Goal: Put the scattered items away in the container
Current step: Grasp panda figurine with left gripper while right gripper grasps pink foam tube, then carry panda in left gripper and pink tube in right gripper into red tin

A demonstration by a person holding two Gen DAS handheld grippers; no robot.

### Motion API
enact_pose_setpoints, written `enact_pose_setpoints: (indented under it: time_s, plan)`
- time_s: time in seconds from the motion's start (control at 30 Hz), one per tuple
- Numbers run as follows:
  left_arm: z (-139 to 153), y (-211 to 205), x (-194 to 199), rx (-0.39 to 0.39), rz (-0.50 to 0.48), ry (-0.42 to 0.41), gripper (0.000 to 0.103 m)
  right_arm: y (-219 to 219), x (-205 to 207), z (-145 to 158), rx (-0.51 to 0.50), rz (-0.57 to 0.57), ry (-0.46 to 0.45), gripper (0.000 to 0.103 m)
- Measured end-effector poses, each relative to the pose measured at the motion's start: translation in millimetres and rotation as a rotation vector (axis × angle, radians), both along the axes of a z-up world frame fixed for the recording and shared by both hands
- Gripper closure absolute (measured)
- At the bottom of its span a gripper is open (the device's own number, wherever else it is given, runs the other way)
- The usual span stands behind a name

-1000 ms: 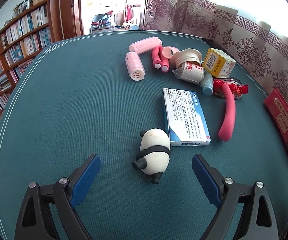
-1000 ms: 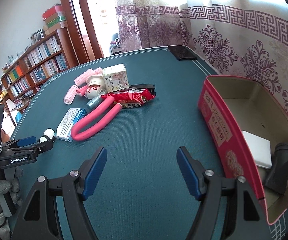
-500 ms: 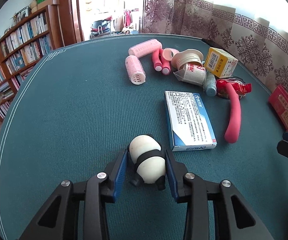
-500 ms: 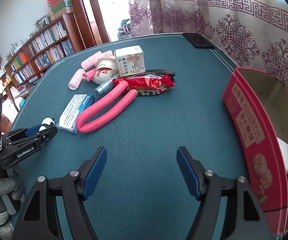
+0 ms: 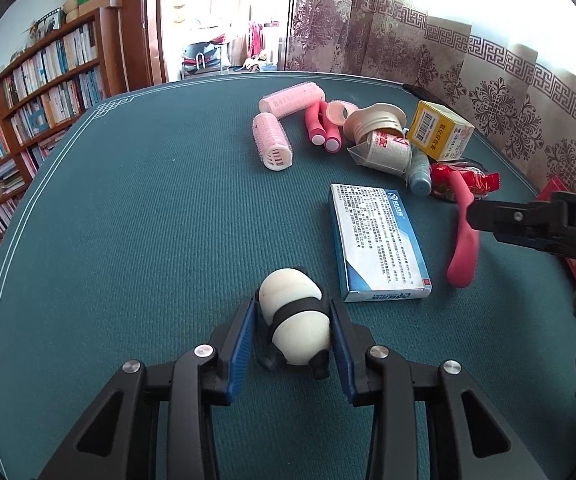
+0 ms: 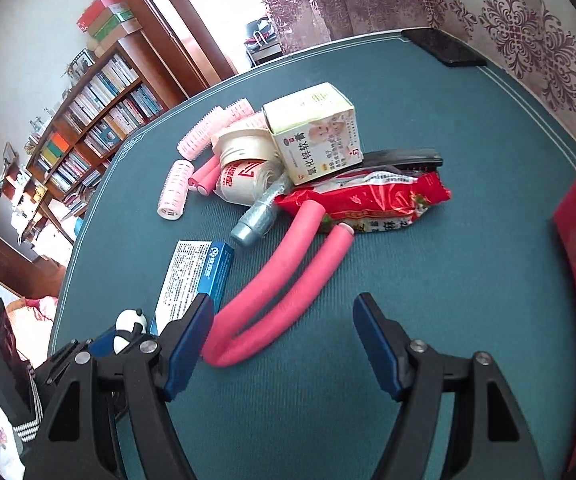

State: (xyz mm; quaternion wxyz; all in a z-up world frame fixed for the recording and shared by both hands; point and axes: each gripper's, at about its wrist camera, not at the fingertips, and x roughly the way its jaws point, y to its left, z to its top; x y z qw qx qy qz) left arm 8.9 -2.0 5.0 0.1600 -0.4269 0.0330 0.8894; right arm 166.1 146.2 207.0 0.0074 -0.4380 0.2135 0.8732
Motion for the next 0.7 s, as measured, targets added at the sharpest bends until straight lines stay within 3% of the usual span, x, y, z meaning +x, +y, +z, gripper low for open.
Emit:
enact_pose_setpoints:
  time_s: [0.07,0.17,0.3,0.37,0.47,0.7]
  plan:
    - [0,0,-1,0.003,-0.002,0.0,0.064,-3,-10,-5,0.016,-0.004,-0.01,0.03]
    - [0,0,-1,0.009,-0.002,-0.002,0.064,-10,-19,-13,0.028,0.019,-0.009,0.043]
    - [0,-1,0,0.015,-0.003,-0.001,0.064,-21,-17,-12,0.096,0.042,0.027,0.048]
    - [1,0,0,0.018,-0.007,-0.001,0.065,-21,-13,-9,0.082,0.059,0.041,0.062]
    - [3,1,4,0.023,-0.017,0.002,0.065,-20,-4,-6,0.066,0.072,0.059,0.067]
    - [7,2,9,0.052,-0.016,-0.015,0.065,-18,20,6,0.06,0.05,0.094,0.069]
